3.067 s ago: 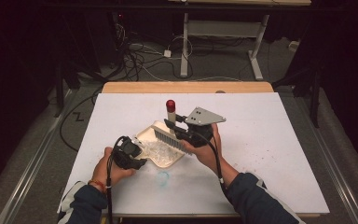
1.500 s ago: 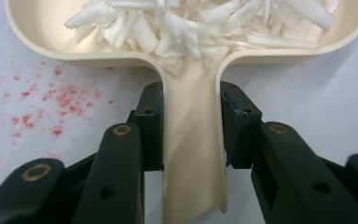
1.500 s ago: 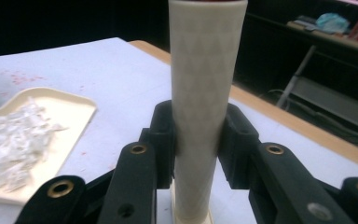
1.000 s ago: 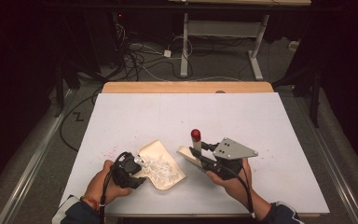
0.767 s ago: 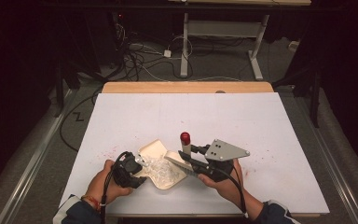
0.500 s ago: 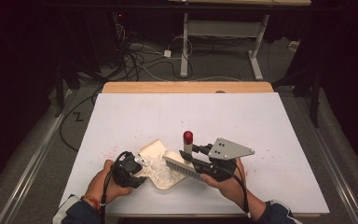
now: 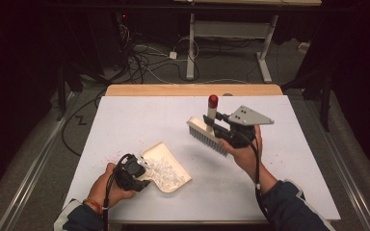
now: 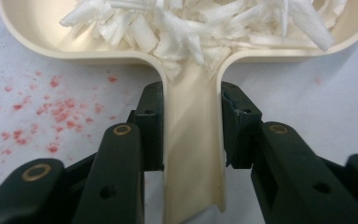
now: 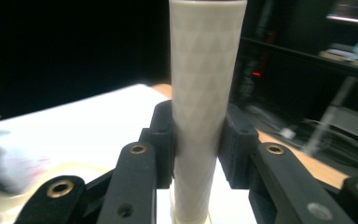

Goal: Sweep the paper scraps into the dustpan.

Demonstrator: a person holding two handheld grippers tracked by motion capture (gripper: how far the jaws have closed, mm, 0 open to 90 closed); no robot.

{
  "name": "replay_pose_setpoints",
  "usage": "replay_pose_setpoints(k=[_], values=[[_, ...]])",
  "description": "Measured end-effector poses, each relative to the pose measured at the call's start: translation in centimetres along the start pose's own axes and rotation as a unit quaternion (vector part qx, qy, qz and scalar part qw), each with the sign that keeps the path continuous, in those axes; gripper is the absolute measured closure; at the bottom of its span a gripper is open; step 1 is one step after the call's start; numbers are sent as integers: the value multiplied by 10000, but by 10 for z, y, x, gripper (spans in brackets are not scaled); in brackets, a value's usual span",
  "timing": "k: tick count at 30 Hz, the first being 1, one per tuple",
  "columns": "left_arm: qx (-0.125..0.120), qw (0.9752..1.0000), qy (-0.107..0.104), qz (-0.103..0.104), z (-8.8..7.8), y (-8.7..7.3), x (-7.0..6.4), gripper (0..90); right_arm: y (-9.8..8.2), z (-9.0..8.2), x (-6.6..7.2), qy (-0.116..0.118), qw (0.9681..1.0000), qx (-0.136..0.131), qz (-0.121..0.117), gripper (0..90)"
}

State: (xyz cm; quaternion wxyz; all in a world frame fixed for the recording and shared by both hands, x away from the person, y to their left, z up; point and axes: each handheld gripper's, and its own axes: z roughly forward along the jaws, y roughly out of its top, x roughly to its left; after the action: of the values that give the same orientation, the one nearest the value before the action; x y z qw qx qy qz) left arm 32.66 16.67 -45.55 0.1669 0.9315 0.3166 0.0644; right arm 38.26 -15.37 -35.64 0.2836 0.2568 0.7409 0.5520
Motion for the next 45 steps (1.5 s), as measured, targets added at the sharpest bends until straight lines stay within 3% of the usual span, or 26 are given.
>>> replay_pose_setpoints(k=[4,8,11,17,24,32,37,40,45], values=[[-10,10000,-28,-39,0,0,4,634,-4,28,-21,-367,9990,185,-193,701],[-28,10000,-60,-68,1,0,8,634,-12,52,-34,-592,9976,336,-133,701],[-46,9999,-65,-87,1,0,10,634,-18,67,-37,-722,9969,294,-137,701],[-52,9999,-66,-148,1,0,13,634,-24,89,-30,-661,9972,309,-157,701],[-26,9999,-27,-150,0,0,16,634,-22,92,-13,-130,9991,311,-239,700],[-8,9998,4,-174,-2,1,20,634,-21,81,12,524,9975,313,-348,696],[15,9997,-21,-234,-3,0,22,634,-19,70,31,1065,9934,286,-321,699],[14,9996,-15,-276,-4,0,24,634,-18,65,44,1237,9906,327,-493,699],[48,9996,-16,-290,-2,0,26,634,-14,49,55,1629,9854,215,-442,701]])
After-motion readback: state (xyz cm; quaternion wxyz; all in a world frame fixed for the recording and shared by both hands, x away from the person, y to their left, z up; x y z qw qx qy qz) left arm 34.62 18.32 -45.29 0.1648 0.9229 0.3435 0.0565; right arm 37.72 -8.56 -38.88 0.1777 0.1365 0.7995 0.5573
